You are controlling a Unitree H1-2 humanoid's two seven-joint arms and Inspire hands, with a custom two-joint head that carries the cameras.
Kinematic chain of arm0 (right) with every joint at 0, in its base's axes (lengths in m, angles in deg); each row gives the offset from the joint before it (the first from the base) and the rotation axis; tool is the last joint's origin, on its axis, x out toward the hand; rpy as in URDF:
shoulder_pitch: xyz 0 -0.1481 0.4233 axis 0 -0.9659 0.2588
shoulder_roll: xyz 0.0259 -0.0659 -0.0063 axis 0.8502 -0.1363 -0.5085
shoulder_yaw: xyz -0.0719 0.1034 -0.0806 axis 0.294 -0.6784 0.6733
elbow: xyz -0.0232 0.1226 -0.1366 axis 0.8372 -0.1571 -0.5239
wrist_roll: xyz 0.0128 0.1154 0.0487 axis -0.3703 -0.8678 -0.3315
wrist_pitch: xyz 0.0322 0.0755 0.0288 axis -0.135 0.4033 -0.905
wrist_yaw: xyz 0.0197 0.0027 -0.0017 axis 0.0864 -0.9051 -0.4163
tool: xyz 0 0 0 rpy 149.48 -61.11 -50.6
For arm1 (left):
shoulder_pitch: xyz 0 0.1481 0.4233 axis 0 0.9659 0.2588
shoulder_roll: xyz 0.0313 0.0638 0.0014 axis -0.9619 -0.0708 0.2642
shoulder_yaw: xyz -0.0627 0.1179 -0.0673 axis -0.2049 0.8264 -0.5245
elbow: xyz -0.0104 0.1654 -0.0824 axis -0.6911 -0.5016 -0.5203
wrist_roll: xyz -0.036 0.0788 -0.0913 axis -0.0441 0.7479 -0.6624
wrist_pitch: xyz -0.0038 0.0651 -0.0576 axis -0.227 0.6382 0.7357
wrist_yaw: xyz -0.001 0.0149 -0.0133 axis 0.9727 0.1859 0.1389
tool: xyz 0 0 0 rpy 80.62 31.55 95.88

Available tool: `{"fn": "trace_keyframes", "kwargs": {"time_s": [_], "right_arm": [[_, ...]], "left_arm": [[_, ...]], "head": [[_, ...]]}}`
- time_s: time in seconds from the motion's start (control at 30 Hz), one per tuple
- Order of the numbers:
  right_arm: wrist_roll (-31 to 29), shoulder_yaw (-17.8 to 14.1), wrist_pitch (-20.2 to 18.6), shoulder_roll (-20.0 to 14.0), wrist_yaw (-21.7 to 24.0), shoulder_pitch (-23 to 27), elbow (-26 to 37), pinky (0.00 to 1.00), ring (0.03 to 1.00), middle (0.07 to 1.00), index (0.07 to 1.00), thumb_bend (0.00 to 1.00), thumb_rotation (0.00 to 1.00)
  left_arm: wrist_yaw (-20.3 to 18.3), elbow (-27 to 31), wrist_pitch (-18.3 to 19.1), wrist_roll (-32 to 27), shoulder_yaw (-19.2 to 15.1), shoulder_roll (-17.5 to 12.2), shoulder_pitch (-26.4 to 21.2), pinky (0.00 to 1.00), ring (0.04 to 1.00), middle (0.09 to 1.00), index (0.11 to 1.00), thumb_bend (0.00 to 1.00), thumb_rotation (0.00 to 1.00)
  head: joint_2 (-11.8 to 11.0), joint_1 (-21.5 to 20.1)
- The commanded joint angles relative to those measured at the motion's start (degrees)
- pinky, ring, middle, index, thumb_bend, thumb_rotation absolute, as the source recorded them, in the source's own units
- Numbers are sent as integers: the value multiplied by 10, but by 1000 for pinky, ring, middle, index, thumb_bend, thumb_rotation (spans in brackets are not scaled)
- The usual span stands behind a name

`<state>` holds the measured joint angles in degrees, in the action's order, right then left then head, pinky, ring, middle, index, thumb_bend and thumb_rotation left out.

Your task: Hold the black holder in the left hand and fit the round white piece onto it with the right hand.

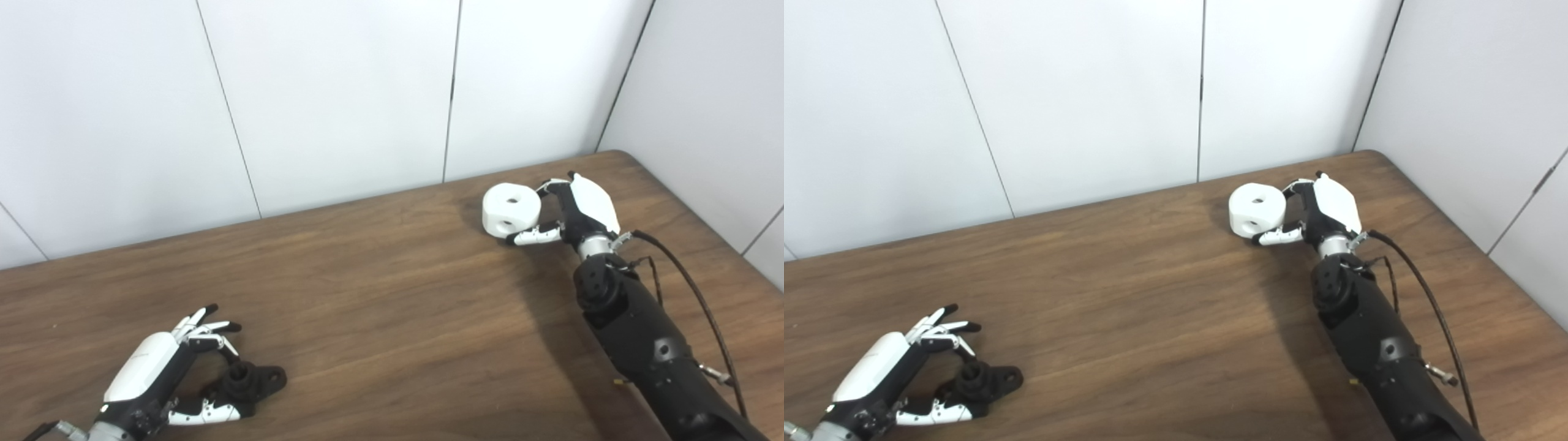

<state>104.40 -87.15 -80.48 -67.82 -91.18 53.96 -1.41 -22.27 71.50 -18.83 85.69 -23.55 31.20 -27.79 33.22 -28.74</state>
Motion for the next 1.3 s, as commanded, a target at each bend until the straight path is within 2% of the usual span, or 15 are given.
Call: {"fn": "trace_keyframes", "kwargs": {"time_s": [0.0, 0.1, 0.43, 0.6, 0.77, 0.97, 1.27], "right_arm": [[-5, -4, 27, -4, -7, 20, 34, 1000, 1000, 825, 496, 555, 181], [-16, -4, 29, 4, 4, 18, 54, 1000, 1000, 812, 487, 521, 163], [-54, -1, 19, 54, 51, 8, 151, 1000, 1000, 807, 485, 519, 154], [-47, 19, 26, 74, 68, 1, 183, 1000, 990, 806, 484, 520, 155], [-66, 26, 21, 101, 86, -4, 205, 1000, 1000, 812, 484, 519, 152], [-92, 30, 43, 145, 88, -14, 216, 1000, 1000, 811, 483, 518, 150], [-116, 66, 64, 198, 102, -31, 224, 1000, 1000, 818, 483, 519, 151]], "left_arm": [[7, 7, -6, -5, -7, -10, -21, 1000, 1000, 835, 483, 519, 39], [9, -4, -9, -5, -6, -8, -25, 1000, 1000, 838, 483, 519, 40], [16, -28, -18, 3, 1, -4, -33, 1000, 1000, 842, 483, 519, 40], [19, -40, -17, 9, 5, -3, -37, 1000, 1000, 843, 483, 520, 41], [23, -44, -20, 11, 5, -3, -38, 1000, 1000, 848, 483, 520, 41], [23, -42, -17, 10, 5, -4, -37, 1000, 1000, 854, 484, 520, 41], [42, -63, -24, 29, 16, -3, -38, 1000, 1000, 850, 484, 521, 43]], "head": [[0, 2], [0, 4], [1, 14], [2, 17], [3, 23], [5, 42], [9, 82]]}}
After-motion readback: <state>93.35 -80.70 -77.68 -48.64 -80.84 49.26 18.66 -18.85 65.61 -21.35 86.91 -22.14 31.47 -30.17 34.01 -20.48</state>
